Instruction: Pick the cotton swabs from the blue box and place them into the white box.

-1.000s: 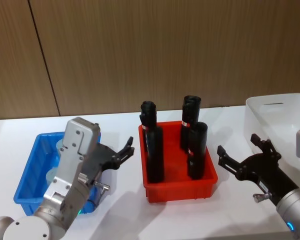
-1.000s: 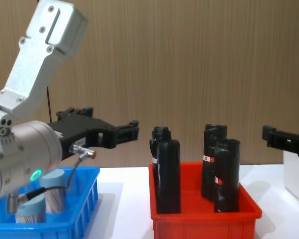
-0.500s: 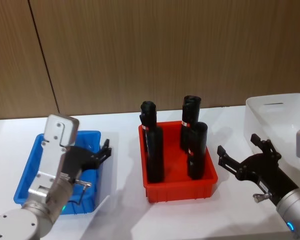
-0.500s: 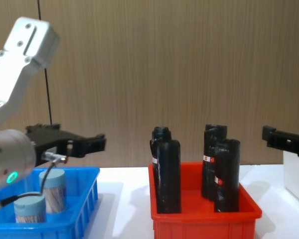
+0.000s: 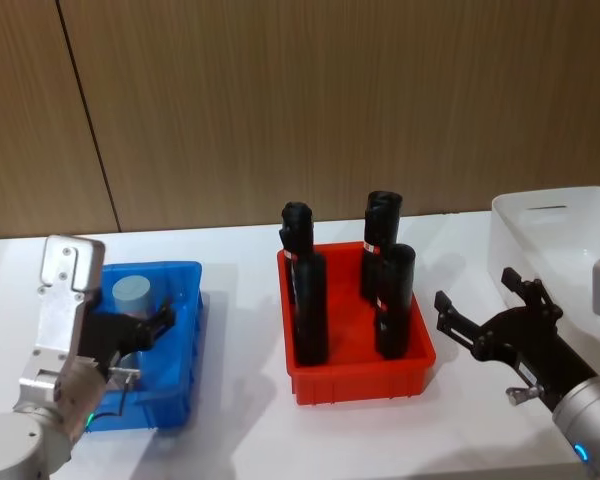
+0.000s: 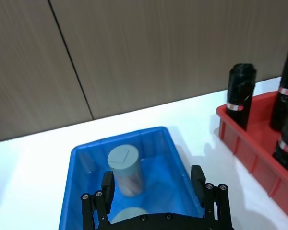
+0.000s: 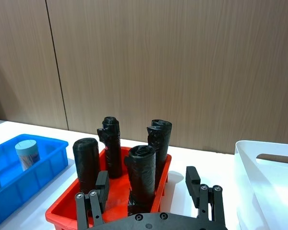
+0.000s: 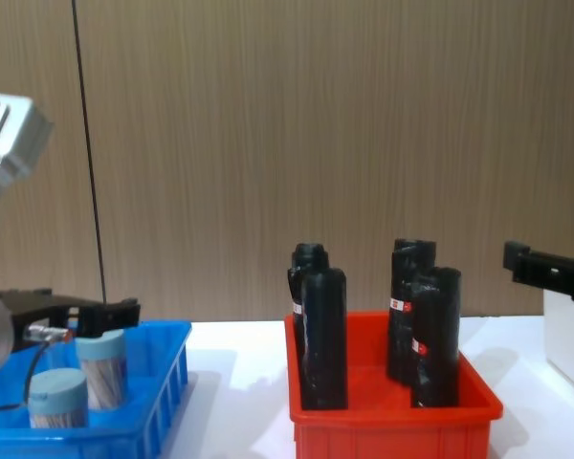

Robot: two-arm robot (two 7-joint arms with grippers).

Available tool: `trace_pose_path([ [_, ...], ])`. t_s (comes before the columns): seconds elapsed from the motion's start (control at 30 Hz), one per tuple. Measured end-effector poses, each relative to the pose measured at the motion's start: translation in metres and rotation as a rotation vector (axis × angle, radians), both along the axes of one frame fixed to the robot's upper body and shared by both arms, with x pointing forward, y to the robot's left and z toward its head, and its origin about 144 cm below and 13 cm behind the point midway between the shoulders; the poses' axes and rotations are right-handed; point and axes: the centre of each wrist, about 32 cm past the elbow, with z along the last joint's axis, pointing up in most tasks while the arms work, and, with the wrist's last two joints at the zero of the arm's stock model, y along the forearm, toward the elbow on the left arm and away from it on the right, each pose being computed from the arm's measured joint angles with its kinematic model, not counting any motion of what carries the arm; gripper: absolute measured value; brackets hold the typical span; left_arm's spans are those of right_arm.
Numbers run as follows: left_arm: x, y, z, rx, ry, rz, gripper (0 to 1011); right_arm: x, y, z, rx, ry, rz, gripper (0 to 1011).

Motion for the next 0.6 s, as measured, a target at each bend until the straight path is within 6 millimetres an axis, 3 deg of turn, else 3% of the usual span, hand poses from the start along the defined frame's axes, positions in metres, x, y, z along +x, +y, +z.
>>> trace_pose_path([
  [0.6,0.008,0.02,-0.017,-0.043,0.089,0.031,1004,0.0,0.0,0.0,0.0,0.0,0.0,1002],
])
